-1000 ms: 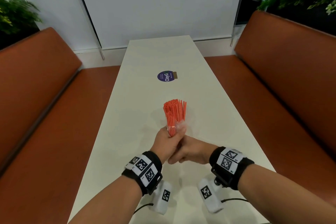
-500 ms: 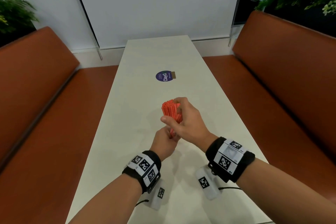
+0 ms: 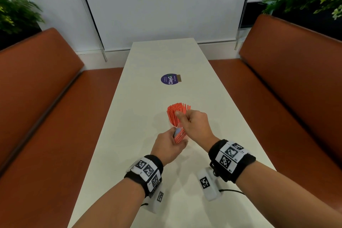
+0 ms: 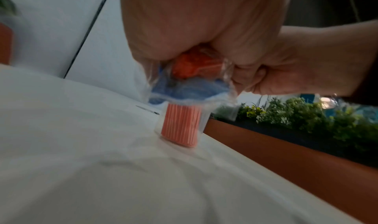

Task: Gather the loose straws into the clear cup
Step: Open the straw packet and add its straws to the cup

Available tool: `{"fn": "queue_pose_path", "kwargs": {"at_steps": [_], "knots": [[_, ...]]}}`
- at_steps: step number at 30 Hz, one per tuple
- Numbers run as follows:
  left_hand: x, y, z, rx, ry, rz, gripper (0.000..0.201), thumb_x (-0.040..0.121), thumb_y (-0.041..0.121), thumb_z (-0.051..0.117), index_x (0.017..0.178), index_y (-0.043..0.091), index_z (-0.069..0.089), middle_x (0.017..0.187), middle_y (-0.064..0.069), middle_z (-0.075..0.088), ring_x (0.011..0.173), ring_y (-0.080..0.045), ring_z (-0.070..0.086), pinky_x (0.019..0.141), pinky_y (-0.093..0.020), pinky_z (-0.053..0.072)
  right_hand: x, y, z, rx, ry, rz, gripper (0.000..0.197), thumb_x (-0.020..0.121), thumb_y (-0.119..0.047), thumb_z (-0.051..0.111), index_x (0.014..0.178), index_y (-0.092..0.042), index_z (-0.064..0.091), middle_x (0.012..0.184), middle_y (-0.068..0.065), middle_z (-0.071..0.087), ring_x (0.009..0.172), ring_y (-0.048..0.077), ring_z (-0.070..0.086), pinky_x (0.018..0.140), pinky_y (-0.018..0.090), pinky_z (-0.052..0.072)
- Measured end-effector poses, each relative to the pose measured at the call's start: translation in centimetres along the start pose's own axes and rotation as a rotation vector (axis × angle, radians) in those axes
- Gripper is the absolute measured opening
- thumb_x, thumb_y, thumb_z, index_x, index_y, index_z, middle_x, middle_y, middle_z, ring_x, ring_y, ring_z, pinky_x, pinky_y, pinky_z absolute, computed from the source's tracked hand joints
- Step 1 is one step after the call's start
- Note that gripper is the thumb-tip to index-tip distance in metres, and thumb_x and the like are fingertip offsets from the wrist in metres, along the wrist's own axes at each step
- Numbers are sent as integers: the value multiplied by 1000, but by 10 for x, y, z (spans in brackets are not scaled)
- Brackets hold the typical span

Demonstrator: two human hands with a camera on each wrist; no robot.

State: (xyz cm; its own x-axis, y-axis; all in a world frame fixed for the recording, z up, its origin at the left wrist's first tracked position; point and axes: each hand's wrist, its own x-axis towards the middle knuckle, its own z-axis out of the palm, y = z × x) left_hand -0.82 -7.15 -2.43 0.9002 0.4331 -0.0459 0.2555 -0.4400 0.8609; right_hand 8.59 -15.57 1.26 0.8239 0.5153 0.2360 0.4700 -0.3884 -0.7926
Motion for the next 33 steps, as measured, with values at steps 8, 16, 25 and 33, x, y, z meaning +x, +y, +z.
{"fn": "queue_pose_path", "kwargs": {"at_steps": [8, 16, 25, 33], "knots": [[1, 9, 10, -112, 35, -60, 23, 84, 16, 61, 106, 16, 68, 81, -11, 74, 72, -33, 70, 65, -41, 59, -31, 4, 20, 745, -112, 305, 17, 83, -30, 68, 91, -15, 67, 88, 7, 71, 85, 18, 67, 76, 29, 55], [2, 7, 8, -124, -68, -37, 21, 74, 8, 64, 89, 21, 57, 62, 5, 55, 51, -13, 51, 48, -25, 47, -14, -1, 6, 808, -49, 368, 41, 95, -33, 49, 75, -3, 68, 75, 8, 69, 72, 17, 67, 72, 28, 54], [4, -15, 0, 346, -192, -36, 54, 65, 52, 71, 100, 22, 42, 87, 8, 56, 73, -16, 55, 62, -27, 44, 18, 3, -20, 1016, 118, 343, 36, 98, -29, 43, 69, -9, 50, 46, 4, 47, 39, 13, 54, 69, 45, 51], [11, -18, 1, 649, -186, -102, 88, 45, 88, 53, 111, 29, 54, 107, 8, 59, 103, -16, 57, 93, -43, 47, 51, 3, -20, 864, 238, 133, 18, 98, -22, 44, 115, -23, 41, 55, 5, 43, 44, 16, 46, 57, 37, 55]]}}
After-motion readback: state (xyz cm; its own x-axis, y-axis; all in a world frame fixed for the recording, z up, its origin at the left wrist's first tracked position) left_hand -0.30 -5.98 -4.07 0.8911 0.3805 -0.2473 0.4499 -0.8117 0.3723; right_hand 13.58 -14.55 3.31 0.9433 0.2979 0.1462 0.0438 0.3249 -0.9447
